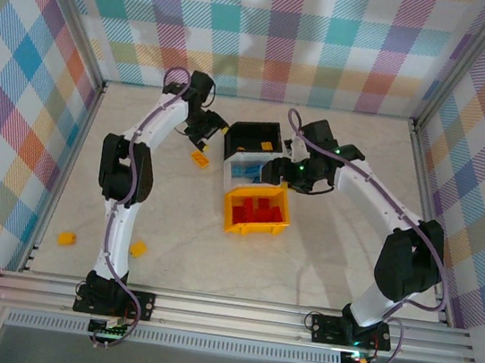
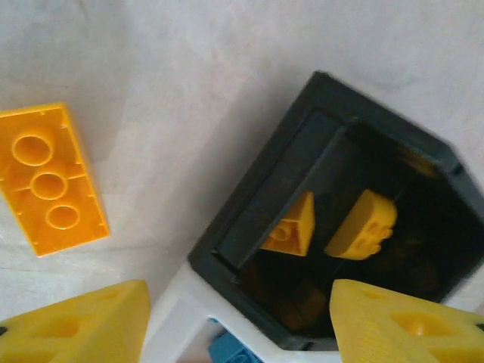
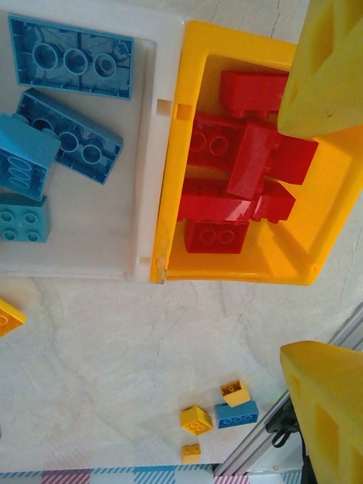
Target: Sort the legos into containers by color
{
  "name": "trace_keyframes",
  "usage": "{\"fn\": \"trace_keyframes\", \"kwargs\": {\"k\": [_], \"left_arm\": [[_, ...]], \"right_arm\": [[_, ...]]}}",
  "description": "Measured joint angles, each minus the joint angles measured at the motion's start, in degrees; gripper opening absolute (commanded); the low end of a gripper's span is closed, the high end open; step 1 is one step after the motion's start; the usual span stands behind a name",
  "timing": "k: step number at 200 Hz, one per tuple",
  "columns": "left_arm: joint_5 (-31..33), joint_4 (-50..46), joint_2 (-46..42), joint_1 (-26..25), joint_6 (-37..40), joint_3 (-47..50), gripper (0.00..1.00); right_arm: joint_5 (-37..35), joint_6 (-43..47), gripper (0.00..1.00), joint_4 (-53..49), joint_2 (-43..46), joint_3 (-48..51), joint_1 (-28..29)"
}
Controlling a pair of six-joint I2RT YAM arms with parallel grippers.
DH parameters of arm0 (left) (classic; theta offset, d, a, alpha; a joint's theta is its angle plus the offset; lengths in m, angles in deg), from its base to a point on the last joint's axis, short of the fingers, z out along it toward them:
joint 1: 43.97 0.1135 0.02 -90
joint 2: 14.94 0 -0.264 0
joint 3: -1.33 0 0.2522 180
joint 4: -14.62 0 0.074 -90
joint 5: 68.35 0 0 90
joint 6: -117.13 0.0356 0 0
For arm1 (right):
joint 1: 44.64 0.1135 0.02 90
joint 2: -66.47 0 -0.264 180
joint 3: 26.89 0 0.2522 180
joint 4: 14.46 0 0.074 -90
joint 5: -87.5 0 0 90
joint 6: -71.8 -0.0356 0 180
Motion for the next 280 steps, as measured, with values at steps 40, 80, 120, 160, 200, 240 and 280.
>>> {"fn": "trace_keyframes", "kwargs": {"k": [40,80,120,160,200,240,280], "left_arm": [[1.0,0.2,-0.8,1.8,1.1,10.3,0.67],[5.7,-1.1,-16.1,5.6,6.6,21.9,0.68],[8.6,-1.1,-42.7,12.5,10.2,37.0,0.68],[7.1,-1.6,-59.6,14.2,12.3,49.5,0.69],[5.0,-3.0,-68.6,14.2,13.2,57.1,0.7],[4.9,-6.1,-72.2,14.2,14.8,57.9,0.72],[4.3,-7.1,-72.3,14.3,15.1,59.2,0.72]], "right_arm": [[0.6,3.6,0.74,-3.4,-5.0,-7.3,1.9],[-1.3,9.4,0.75,-3.8,-14.8,-21.8,7.6],[-0.8,16.5,0.76,-4.6,-29.5,-41.3,11.5],[-1.8,21.0,0.77,-6.8,-45.1,-56.8,13.2],[-7.7,24.2,0.84,-6.6,-52.7,-60.3,15.0],[-12.9,25.5,0.88,-4.3,-58.4,-66.6,16.7],[-16.0,26.8,0.89,-2.3,-61.0,-68.4,17.0]]}}
